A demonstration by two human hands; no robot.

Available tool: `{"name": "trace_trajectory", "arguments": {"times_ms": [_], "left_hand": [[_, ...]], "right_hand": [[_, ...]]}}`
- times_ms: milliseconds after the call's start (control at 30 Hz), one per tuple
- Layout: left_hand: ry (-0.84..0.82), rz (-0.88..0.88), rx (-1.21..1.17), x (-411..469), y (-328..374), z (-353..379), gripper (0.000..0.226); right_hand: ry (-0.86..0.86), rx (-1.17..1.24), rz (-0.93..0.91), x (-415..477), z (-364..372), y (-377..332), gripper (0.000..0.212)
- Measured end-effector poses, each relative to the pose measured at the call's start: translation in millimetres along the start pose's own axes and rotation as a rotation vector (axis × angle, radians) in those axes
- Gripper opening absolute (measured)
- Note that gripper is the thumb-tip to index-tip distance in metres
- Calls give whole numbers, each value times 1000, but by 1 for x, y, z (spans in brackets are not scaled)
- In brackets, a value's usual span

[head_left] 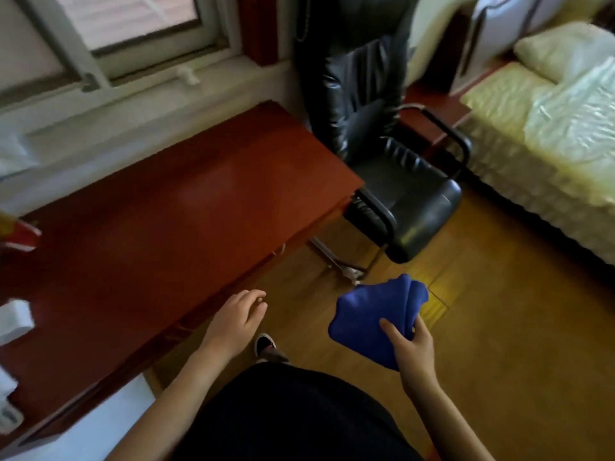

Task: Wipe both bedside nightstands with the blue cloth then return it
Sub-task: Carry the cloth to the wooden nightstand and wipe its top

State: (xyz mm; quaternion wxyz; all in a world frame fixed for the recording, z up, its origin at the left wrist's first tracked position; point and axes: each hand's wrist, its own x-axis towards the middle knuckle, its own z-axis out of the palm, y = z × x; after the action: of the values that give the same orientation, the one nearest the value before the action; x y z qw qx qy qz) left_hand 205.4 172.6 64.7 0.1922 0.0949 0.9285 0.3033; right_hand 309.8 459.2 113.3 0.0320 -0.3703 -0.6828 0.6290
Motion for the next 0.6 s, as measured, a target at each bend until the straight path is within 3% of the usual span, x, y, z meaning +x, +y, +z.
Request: {"name": "trace_trajectory", "arguments": {"times_ms": [333,600], "left_hand": [[-373,205,78,-44,115,130,35],[-457,258,119,-2,199,186,32]], "right_hand": [[498,258,225,-123,-190,133,28],[628,307,252,-89,-264,150,39]]}}
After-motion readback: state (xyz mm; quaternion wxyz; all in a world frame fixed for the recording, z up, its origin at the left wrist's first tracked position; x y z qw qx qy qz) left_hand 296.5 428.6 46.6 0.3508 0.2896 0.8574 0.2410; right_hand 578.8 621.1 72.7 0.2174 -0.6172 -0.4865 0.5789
